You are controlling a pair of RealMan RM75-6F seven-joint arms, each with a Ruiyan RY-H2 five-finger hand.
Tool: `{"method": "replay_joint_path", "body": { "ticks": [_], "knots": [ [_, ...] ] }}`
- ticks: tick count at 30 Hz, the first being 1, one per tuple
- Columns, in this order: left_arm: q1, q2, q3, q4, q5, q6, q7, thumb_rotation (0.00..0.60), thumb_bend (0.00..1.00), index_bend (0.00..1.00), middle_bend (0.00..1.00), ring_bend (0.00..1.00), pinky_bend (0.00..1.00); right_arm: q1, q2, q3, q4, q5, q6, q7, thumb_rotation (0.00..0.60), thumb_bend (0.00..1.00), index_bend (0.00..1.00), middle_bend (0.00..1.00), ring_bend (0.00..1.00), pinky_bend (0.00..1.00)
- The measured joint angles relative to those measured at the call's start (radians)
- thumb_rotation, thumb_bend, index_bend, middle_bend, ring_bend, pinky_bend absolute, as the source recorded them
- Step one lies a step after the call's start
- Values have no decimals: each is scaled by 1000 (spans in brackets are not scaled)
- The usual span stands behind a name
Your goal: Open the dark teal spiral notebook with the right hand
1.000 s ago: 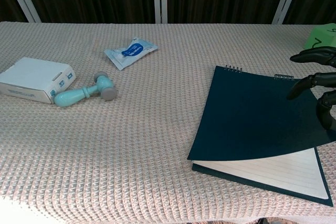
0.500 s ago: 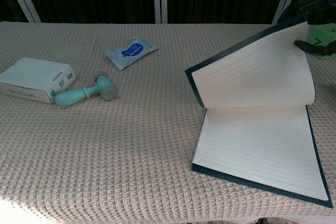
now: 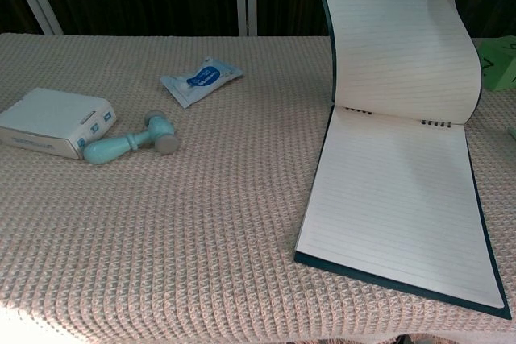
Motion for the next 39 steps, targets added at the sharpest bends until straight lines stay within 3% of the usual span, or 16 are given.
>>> {"method": "replay_joint_path", "body": {
  "ticks": [10, 19, 20, 21, 24, 25, 26, 29, 39],
  "knots": [
    [-3, 8, -4, 10, -15, -15, -20, 600, 103, 76, 60, 14, 90, 115, -137, 78, 308, 74, -118, -83, 600, 628, 1000, 339, 1, 0],
    [0, 4, -4, 26, -19, -16, -35, 598, 103, 76, 60, 15, 89, 136, -210, 128, 442, 122, -124, -162, 600, 630, 989, 344, 3, 0],
    [-1, 3, -4, 26, -17, -16, -35, 597, 103, 76, 60, 14, 89, 135, -211, 132, 446, 124, -129, -164, 600, 617, 942, 318, 2, 0],
    [-1, 3, -4, 26, -17, -15, -34, 599, 103, 76, 60, 15, 89, 133, -209, 132, 445, 124, -136, -164, 600, 574, 783, 243, 1, 0],
    [-2, 4, -4, 23, -15, -16, -30, 599, 104, 76, 60, 14, 89, 123, -190, 127, 427, 116, -180, -153, 600, 370, 122, 20, 0, 0],
    [-3, 4, -4, 21, -15, -16, -28, 599, 104, 76, 60, 14, 89, 116, -176, 125, 412, 110, -200, -144, 600, 327, 51, 5, 0, 0],
    [-3, 4, -5, 20, -14, -15, -26, 599, 104, 76, 60, 14, 89, 110, -163, 122, 398, 102, -210, -136, 600, 275, 4, 0, 0, 0],
    [-4, 4, -5, 15, -13, -14, -21, 600, 103, 76, 60, 14, 89, 89, -127, 106, 361, 63, -204, -112, 600, 206, 0, 0, 0, 0],
    [-2, 10, -4, -3, -10, -5, -1, 599, 103, 77, 60, 14, 89, -25, -15, 42, 138, -93, -26, 18, 600, 208, 0, 0, 0, 0]
  ]
}}
